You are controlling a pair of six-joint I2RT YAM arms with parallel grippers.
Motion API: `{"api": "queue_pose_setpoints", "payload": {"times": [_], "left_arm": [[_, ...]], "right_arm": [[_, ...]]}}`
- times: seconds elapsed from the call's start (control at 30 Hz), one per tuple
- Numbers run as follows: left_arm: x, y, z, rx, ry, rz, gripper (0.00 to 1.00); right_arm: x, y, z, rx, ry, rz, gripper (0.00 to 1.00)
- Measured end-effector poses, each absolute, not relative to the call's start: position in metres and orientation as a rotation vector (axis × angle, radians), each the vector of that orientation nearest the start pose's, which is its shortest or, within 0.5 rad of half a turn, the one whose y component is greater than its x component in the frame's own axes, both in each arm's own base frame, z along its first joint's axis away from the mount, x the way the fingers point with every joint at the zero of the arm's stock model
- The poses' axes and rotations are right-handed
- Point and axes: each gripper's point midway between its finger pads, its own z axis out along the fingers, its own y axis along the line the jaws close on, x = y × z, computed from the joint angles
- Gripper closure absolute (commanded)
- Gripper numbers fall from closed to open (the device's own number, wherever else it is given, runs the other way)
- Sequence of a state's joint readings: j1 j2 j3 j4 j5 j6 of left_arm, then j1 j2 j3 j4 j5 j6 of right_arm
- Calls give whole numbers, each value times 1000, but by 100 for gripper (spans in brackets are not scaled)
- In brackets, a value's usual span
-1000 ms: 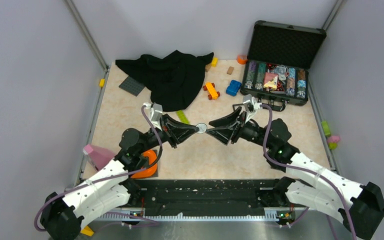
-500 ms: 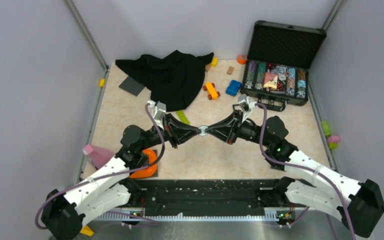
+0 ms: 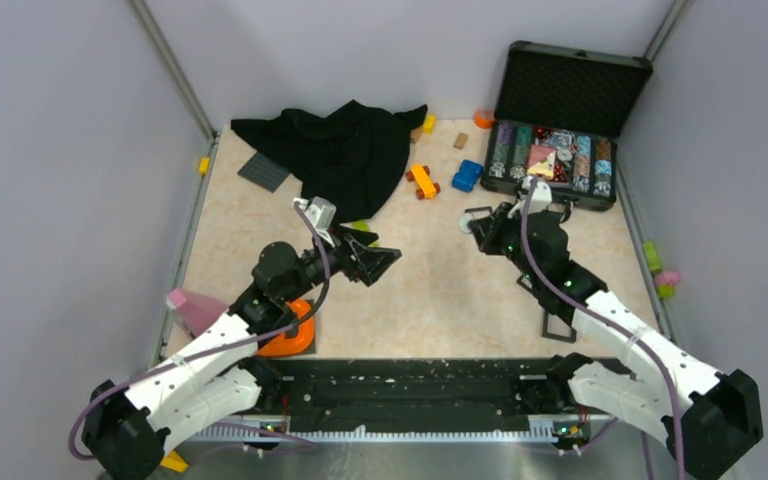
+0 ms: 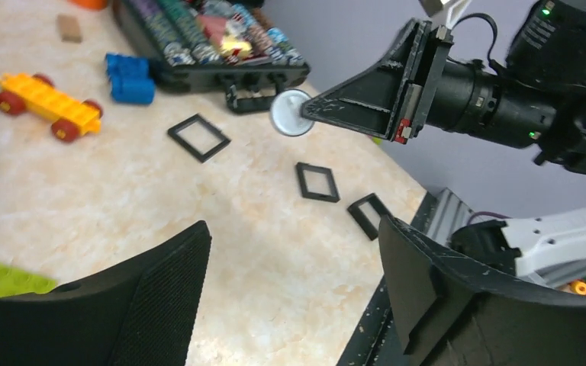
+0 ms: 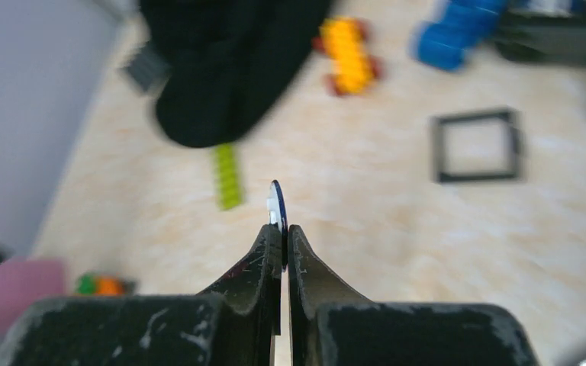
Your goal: Remove the brooch from the garment
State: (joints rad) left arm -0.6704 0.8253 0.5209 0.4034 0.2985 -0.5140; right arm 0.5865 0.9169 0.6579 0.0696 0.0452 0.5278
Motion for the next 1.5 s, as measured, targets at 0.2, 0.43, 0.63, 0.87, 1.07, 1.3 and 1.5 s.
{"api": "queue_pose_setpoints", "payload": {"times": [0.2, 0.43, 0.63, 0.87, 1.07, 1.3, 1.5], "left_arm": [[235, -268, 233, 376, 1694, -1084, 1], [248, -278, 178, 376, 1865, -1036, 1], [250, -280, 177, 361, 1850, -1051, 1], [249, -280, 168, 370, 1883, -1039, 1], [247, -273, 155, 377, 1936, -992, 1], [248, -270, 154, 376, 1938, -969, 1], [248, -270, 154, 381, 1938, -966, 1]], "right_arm": [[291, 118, 163, 366, 2050, 273, 100], [276, 16, 96, 810, 2206, -202, 100], [260, -27, 75, 961, 2174, -489, 100], [244, -62, 54, 1053, 2169, -785, 100], [252, -49, 44, 965, 2248, -660, 100], [284, -2, 47, 740, 2333, -304, 100], [303, 69, 49, 458, 2416, 67, 100]]}}
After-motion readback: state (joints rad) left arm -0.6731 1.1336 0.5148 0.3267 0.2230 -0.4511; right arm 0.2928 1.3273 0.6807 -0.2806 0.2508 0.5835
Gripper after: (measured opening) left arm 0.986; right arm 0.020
